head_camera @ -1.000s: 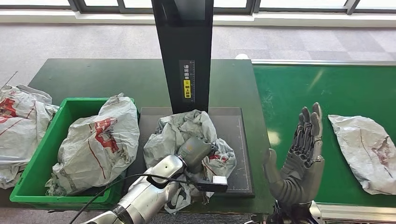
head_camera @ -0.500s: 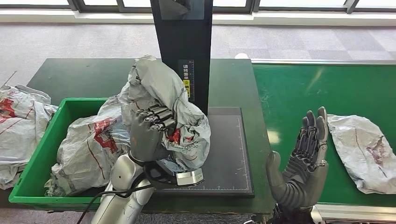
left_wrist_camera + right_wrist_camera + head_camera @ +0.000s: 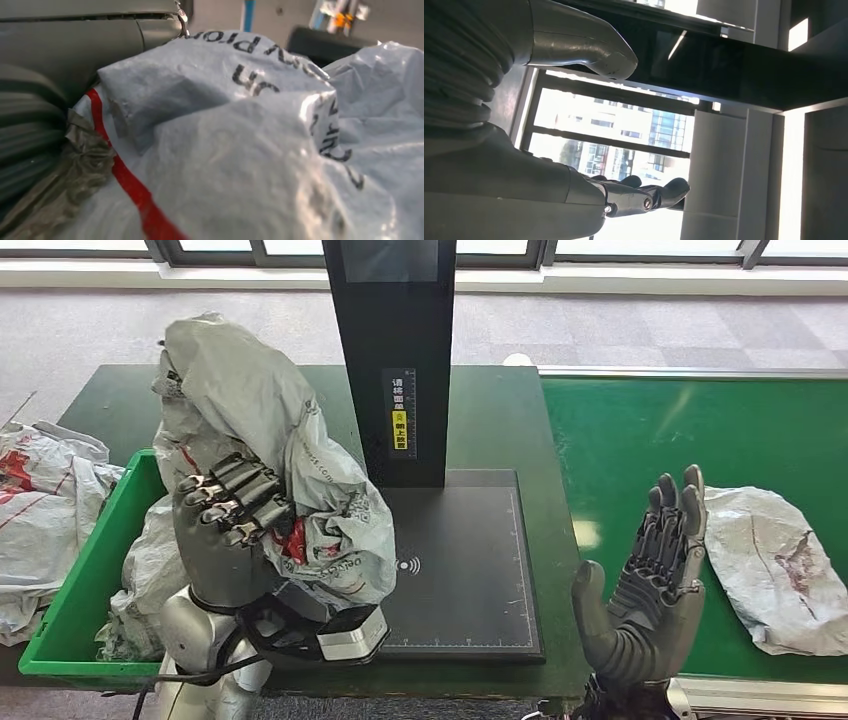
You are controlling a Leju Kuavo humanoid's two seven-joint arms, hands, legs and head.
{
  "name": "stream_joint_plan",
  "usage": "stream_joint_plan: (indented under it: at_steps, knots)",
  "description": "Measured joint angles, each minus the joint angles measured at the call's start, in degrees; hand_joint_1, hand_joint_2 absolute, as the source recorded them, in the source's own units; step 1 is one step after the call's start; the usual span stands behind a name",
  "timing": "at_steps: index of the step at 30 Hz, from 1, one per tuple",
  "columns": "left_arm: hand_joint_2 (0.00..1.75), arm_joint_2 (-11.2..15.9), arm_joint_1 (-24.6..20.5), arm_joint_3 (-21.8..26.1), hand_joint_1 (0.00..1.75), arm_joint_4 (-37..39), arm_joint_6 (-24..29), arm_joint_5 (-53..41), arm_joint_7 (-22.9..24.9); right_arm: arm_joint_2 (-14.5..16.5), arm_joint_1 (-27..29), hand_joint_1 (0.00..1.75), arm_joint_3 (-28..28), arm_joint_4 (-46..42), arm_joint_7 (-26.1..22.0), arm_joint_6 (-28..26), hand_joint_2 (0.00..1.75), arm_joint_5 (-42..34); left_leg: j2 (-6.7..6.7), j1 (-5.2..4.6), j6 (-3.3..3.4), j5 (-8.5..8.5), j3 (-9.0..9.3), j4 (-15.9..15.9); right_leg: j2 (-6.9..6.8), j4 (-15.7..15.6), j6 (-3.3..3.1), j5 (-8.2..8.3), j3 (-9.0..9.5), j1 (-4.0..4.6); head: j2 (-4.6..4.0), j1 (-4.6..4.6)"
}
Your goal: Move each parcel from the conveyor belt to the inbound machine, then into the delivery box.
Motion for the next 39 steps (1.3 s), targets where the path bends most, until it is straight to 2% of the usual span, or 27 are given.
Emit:
stream_joint_plan:
  at_steps: [6, 9, 14, 16, 18, 22, 25, 29, 34, 39]
  knots:
    - [1.75, 3.53, -6.75, 7.94, 1.75, -1.52, -2.54, -2.09, 7.87, 0.00, -0.86, 0.00, 0.00, 0.02, 0.01, 1.17, 1.75, -0.80, 0.00, 0.03, -0.15, 0.12, 0.01, -0.01, 0.01, 0.03, -0.08, 0.05, -0.01, 0.08, 0.00, 0.00]
    - [1.75, 5.25, -9.45, 11.70, 1.75, -1.54, -3.43, -2.05, 9.02, 0.00, -0.96, 0.00, 0.00, 0.04, 0.01, 1.26, 1.75, -0.86, 0.00, 0.07, -0.18, 0.15, 0.02, -0.01, 0.02, 0.05, -0.10, 0.07, -0.02, 0.08, 0.00, 0.00]
    - [1.75, 6.66, -11.00, 14.14, 1.75, -1.52, -3.96, -3.65, 10.18, 0.01, -1.30, 0.00, 0.00, 0.07, 0.01, 1.75, 1.75, -0.92, -0.02, 0.07, -0.17, 0.15, 0.00, 0.00, 0.02, 0.04, -0.10, 0.07, -0.03, 0.06, 0.00, 0.00]
    - [1.75, 7.47, -12.36, 15.38, 1.75, -1.05, -6.29, -6.89, 12.55, 0.02, -1.61, 0.00, 0.00, 0.18, 0.01, 2.65, 1.75, -0.99, -0.02, 0.07, -0.17, 0.15, -0.03, 0.00, 0.02, 0.03, -0.09, 0.07, -0.08, 0.06, 0.00, 0.00]
    - [1.75, 9.06, -15.37, 17.28, 1.75, 0.80, -11.21, -8.88, 15.07, 0.02, -2.06, 0.00, 0.00, 0.43, 0.01, 3.52, 1.75, -1.05, -0.01, 0.07, -0.18, 0.16, -0.05, 0.00, 0.02, 0.03, -0.11, 0.09, -0.12, 0.06, 0.00, 0.00]
    - [1.75, 13.91, -21.91, 20.91, 1.75, 9.45, -19.95, -9.10, 17.14, 0.02, -2.54, 0.00, -0.01, 0.84, 0.01, 4.58, 1.75, -1.42, 0.02, 0.07, -0.34, 0.30, -0.05, -0.01, 0.08, 0.06, -0.29, 0.22, -0.18, 0.16, 0.00, 0.00]
    - [1.75, 16.75, -25.03, 22.64, 1.75, 16.24, -23.09, -9.23, 18.03, 0.02, -2.57, 0.00, -0.01, 0.92, 0.01, 4.81, 1.75, -1.45, 0.08, 0.09, -0.42, 0.35, -0.06, -0.01, 0.21, 0.12, -0.40, 0.29, -0.26, 0.24, 0.00, 0.00]
    - [1.75, 18.81, -27.29, 23.49, 1.75, 22.04, -25.88, -9.38, 19.18, 0.02, -2.57, 0.00, -0.01, 0.97, 0.01, 4.83, 1.75, -1.36, 0.08, 0.09, -0.42, 0.35, -0.09, -0.01, 0.21, 0.13, -0.40, 0.29, -0.31, 0.23, 0.00, 0.00]
    - [1.75, 20.03, -31.38, 20.89, 1.75, 35.16, -38.34, -9.53, 24.84, 0.02, -2.60, 0.00, -0.01, 1.24, 0.02, 4.77, 1.75, -0.67, 0.06, 0.08, -0.41, 0.36, -0.10, -0.01, 0.17, 0.11, -0.39, 0.29, -0.33, 0.20, 0.00, -0.01]
    - [1.75, 20.33, -34.99, 14.94, 1.75, 52.70, -42.03, -9.55, 25.04, 0.02, -2.97, 0.00, -0.01, 1.97, 0.02, 4.20, 1.75, -0.18, 0.21, 0.08, -0.45, 0.42, -0.11, 0.00, 0.27, 0.14, -0.40, 0.44, -0.34, 0.17, 0.00, 0.00]
